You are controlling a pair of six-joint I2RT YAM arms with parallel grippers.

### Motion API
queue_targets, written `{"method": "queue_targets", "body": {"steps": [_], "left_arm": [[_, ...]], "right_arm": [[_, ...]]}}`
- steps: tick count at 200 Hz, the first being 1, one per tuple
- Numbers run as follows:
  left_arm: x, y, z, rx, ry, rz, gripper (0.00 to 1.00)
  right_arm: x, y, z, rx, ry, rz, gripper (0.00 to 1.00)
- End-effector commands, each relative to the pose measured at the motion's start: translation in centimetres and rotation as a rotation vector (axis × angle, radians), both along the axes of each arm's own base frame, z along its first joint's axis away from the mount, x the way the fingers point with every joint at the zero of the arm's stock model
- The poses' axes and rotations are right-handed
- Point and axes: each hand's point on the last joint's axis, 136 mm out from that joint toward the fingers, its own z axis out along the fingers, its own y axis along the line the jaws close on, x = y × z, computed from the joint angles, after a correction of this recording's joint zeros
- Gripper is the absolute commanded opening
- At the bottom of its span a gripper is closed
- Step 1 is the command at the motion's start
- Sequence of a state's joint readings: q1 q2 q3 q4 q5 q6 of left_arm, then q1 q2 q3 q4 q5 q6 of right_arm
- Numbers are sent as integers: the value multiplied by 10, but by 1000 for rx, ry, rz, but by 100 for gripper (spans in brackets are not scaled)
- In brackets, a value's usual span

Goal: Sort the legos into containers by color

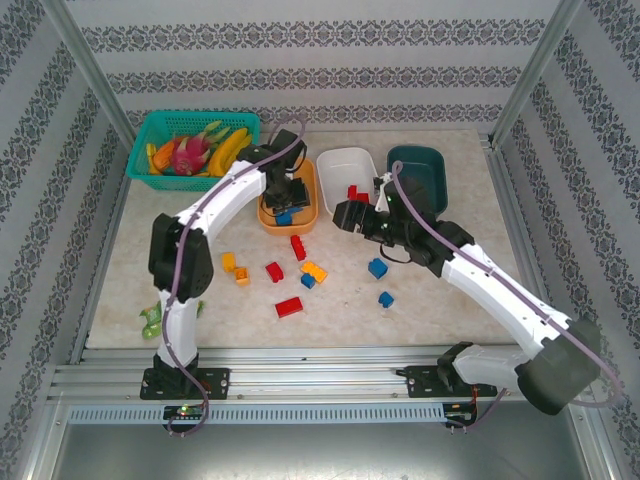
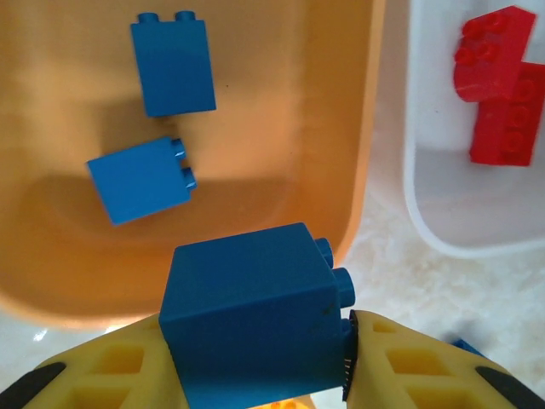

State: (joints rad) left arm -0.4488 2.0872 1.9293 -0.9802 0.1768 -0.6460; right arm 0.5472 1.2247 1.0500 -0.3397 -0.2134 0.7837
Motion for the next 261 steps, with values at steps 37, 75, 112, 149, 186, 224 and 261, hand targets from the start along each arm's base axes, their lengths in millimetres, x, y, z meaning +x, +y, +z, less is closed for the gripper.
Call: {"method": "queue_targets", "body": {"steps": [37,75,112,149,186,224,261], "left_arm": [[30,-4,-41,-48,83,44,39],[31,-5,-63,-53,129,53,46],[33,-7,-53,-70,112,50,62],[36,-9,-7,-112,31,56,68],[16,10,45,-112,-60,84,72],[-52,67,78,-55,-126,182,74],[-148,119,64,-18,-117,264,77]], "right_arm": [[12,-1,11,28,-10,-32,78],[10,-4,-2,22,24,-42,78],[9,-7,-7,6,36,-42,78],[7,-11,-1,-31,6,-29,79],[1,-4,3,-110,-32,32,78],[-15,45,-12,-197,-34,181,74],[-28,93,-38,-309,-23,277,70]]}}
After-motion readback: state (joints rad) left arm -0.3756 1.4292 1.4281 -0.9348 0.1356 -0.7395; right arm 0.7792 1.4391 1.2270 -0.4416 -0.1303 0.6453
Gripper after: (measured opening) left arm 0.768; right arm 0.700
